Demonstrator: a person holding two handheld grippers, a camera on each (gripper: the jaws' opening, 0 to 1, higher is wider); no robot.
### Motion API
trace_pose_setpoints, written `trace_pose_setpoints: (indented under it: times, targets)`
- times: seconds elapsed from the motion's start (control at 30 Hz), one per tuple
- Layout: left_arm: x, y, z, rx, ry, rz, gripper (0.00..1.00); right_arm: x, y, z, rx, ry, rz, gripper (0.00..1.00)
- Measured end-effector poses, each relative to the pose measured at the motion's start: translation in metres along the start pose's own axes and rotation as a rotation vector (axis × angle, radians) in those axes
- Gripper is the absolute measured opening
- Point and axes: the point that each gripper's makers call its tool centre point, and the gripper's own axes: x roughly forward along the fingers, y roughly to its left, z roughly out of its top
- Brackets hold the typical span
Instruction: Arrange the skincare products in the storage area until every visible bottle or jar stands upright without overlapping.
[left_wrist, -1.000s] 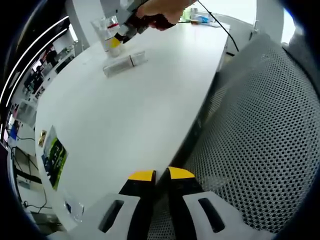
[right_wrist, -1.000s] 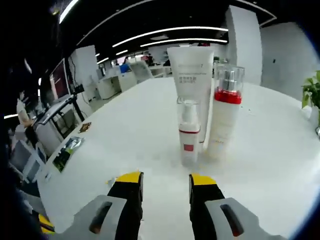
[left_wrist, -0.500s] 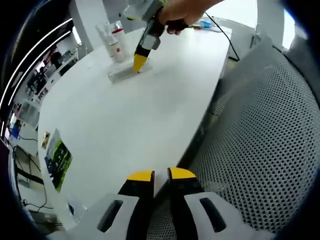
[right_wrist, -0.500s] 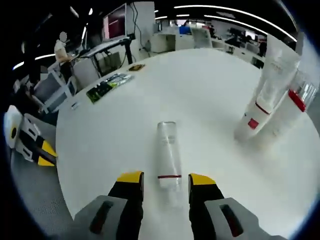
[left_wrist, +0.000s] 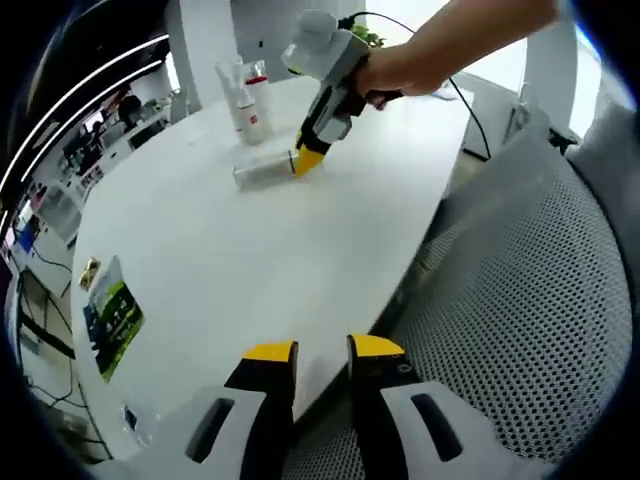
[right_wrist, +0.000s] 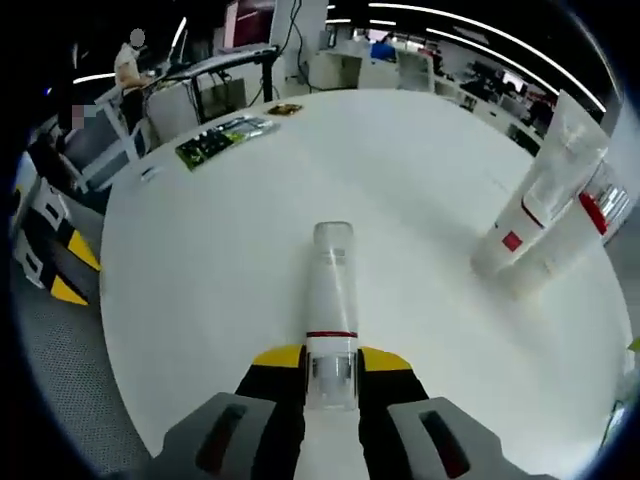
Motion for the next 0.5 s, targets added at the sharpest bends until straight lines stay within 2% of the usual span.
trace_pose_setpoints:
  times: [0.13, 0.33, 0.5]
  targets:
    - [0.000, -0.003, 0.003, -0.003, -0.015, -0.017, 0.18, -0.011, 0.007, 0.000, 0.021, -0.038, -0.001, 0.13]
    - [0.000, -0.004, 0.004, -0.043, -0.017, -0.040, 0.21, -0.028, 0.017, -0.001, 0.084, -0.095, -0.016, 0.13]
    - [-0.003, -0.009, 0.013, -0.049, -0.064, -0.067, 0.21, -0.045, 0.039, -0.006, 0.061, -0.134, -0.025, 0.13]
